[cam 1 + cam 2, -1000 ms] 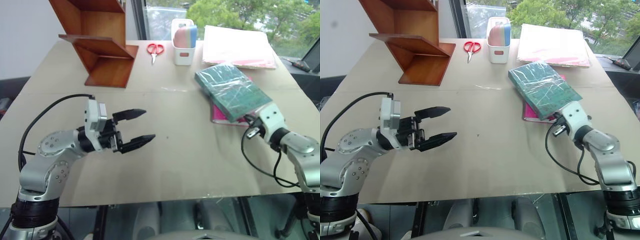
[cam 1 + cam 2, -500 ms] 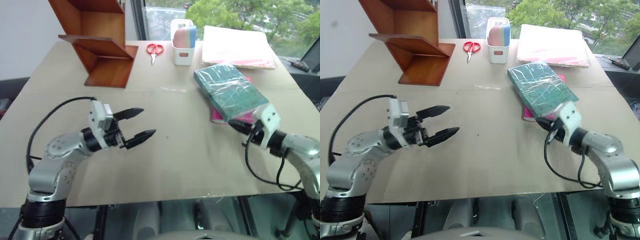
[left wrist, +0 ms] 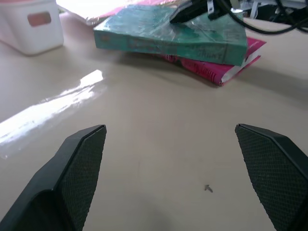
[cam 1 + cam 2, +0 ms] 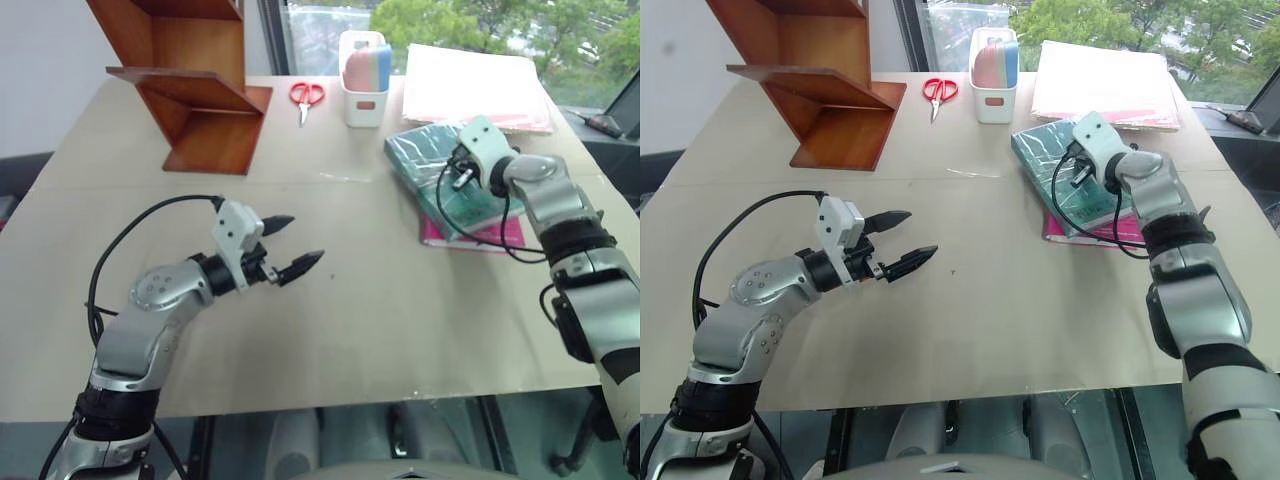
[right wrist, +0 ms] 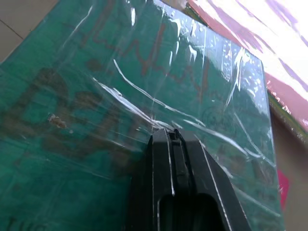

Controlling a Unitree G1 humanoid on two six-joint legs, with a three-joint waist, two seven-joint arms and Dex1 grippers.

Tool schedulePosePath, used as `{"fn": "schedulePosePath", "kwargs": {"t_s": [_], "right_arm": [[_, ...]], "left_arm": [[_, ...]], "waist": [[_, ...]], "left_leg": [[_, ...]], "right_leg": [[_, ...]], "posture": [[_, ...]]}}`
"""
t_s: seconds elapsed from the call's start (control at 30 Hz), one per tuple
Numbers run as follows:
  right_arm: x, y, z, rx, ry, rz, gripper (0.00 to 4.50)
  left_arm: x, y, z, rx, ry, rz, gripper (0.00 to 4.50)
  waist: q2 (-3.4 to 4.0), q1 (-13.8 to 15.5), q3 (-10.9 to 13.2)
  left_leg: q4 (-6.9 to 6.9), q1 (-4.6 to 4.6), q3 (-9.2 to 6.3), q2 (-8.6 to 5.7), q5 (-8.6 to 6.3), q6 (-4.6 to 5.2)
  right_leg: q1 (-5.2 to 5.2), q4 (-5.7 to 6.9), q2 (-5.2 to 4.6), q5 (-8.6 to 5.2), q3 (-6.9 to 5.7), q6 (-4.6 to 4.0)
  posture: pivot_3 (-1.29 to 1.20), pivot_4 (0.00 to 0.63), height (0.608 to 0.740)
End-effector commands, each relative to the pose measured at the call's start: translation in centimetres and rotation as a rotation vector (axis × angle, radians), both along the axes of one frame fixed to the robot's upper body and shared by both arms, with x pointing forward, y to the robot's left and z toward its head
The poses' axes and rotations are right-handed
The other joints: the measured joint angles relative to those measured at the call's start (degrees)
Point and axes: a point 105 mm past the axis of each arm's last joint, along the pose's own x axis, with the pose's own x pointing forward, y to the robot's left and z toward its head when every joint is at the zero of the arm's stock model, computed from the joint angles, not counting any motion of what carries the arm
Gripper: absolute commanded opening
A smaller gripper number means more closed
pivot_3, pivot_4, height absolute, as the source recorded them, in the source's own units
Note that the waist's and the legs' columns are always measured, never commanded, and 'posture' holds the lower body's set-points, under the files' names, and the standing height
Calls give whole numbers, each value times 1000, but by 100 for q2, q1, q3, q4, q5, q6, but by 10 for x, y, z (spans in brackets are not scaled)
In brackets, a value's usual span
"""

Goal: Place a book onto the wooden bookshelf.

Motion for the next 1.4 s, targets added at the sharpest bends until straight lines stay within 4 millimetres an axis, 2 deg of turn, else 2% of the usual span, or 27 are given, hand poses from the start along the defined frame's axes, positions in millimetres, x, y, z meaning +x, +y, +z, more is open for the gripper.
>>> {"fn": "schedulePosePath", "kwargs": {"t_s": [0.03, 0.2, 0.33, 0.63, 0.73, 0.93, 1.17, 1.4], "right_arm": [[-10, 13, -25, -17, 102, 108, 32], [-19, 28, -27, 8, 119, 174, 32], [-24, 29, -31, 7, 127, 177, 32], [-24, 4, -30, 16, 101, 75, 32], [-25, -11, -22, 37, 81, 43, 32], [-36, -21, -23, 64, 94, 52, 32], [-54, -12, -34, 105, 125, 101, 32], [-53, 0, -36, 132, 103, 100, 32]], "left_arm": [[-8, 1, 8, -10, -28, 17, 4500], [-7, 0, 3, -13, -20, 17, 4500], [-1, 4, -1, -15, -11, 12, 4500], [1, -1, -1, -38, 1, -32, 4500], [2, -1, -2, -40, 3, -41, 4500], [2, -5, 0, -48, 3, -52, 4500], [1, -8, 0, -59, 13, -62, 4500], [1, -14, -1, -70, 28, -90, 4500]], "waist": [[1, -17, 0], [2, -18, 0], [2, -2, -1], [2, 24, -1], [2, 48, -1], [2, 75, -1], [1, 29, -2], [0, -6, -3]], "left_leg": [[-2, 5, 6, 0, 0, 0], [-1, 29, 3, 2, 0, -1], [14, 39, 1, 3, 0, -1], [16, 33, -6, 2, 0, 0], [17, 33, -7, 2, 0, -1], [17, 31, -9, -1, 0, 0], [15, 32, -11, 0, 0, 0], [16, 35, -11, 0, 0, 0]], "right_leg": [[0, 3, 0, 0, 7, 0], [7, 27, 4, 0, 6, -1], [26, 27, 4, 1, 4, 0], [31, 20, 3, 1, -7, 0], [32, 21, 1, 1, -10, 0], [34, 18, -2, 0, -13, 0], [35, 17, -1, 0, -13, 0], [35, 19, 1, 0, -12, 1]], "posture": [[0, 150, 740], [0, 150, 740], [0, 150, 740], [0, 150, 740], [0, 150, 740], [0, 150, 740], [0, 150, 740], [0, 150, 740]]}}
